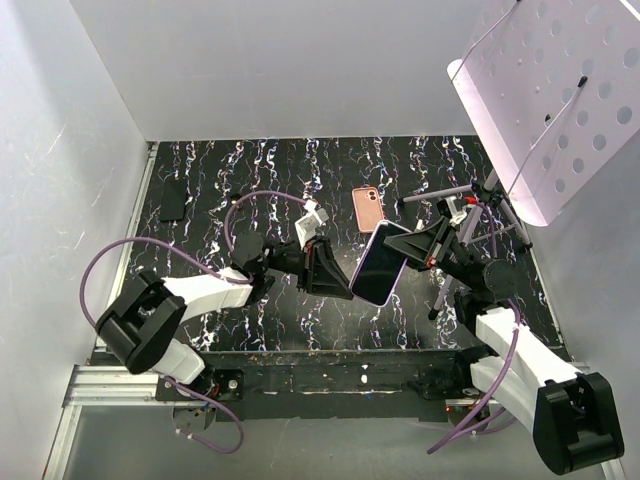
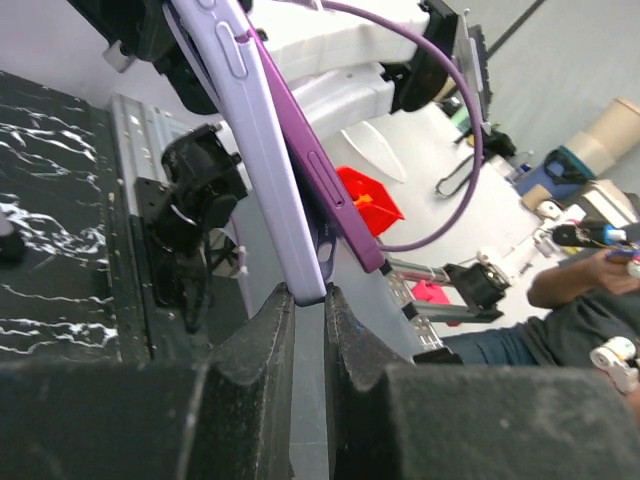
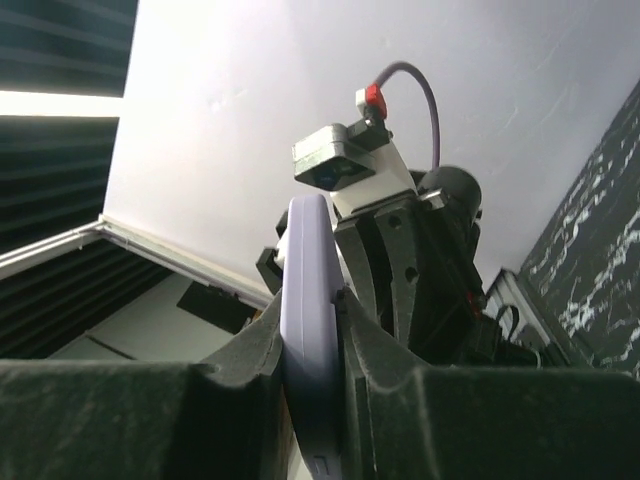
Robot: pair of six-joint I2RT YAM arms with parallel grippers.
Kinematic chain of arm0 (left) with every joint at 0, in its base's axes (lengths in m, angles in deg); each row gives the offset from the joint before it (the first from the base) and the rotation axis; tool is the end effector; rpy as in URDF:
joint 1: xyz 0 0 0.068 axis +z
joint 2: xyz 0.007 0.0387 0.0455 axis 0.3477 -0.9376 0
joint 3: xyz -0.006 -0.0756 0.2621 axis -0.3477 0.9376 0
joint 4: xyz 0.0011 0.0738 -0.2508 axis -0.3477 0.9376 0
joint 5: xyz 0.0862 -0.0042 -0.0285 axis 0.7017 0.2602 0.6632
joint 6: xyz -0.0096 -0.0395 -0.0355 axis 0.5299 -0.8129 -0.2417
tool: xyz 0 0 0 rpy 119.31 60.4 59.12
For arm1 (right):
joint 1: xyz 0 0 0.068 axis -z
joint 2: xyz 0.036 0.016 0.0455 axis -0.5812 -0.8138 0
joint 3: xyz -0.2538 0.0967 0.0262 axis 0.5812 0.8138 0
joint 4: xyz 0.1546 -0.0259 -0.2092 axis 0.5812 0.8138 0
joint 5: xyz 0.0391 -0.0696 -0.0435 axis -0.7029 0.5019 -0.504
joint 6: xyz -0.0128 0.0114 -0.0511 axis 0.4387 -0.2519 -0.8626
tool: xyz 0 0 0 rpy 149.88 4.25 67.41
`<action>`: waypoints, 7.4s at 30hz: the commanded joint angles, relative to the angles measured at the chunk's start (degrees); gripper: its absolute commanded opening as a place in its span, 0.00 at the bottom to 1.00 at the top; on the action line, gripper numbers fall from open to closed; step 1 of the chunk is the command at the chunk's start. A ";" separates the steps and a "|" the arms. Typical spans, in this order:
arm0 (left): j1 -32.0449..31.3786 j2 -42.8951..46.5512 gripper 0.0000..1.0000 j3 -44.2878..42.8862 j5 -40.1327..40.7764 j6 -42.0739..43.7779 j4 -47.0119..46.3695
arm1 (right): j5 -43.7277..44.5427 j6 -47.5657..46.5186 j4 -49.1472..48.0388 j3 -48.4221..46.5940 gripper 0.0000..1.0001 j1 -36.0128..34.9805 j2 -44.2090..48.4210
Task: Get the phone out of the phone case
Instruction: Remove the phone case from the phone, then place the phone at the center of the board.
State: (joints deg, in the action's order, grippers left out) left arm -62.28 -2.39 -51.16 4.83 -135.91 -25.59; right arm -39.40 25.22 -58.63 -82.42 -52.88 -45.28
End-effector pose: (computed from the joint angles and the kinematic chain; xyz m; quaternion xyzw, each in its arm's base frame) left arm 0.1900 -0.2145 0.2700 0.3762 0.5204 -0.7389 0.2041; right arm 0.1584 0.0746 0.2959 0.0470 0.5293 0.7998 0.2792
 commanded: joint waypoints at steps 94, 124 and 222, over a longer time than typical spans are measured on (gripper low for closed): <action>-6.86 26.75 0.00 2.09 43.66 -7.55 47.50 | 25.65 -28.15 27.18 -6.99 0.01 -25.28 -0.80; 7.66 28.85 0.00 9.11 31.78 -25.74 30.54 | 15.46 -38.98 32.07 -1.82 0.48 -23.17 10.30; 52.39 -35.39 0.00 -62.69 45.32 60.39 115.78 | 61.16 -69.83 89.19 -26.34 0.01 -40.49 17.50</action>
State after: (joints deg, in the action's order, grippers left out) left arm -12.18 -36.07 -110.72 57.09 -75.39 89.57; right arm 24.84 -44.59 35.55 -105.58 -93.31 -26.87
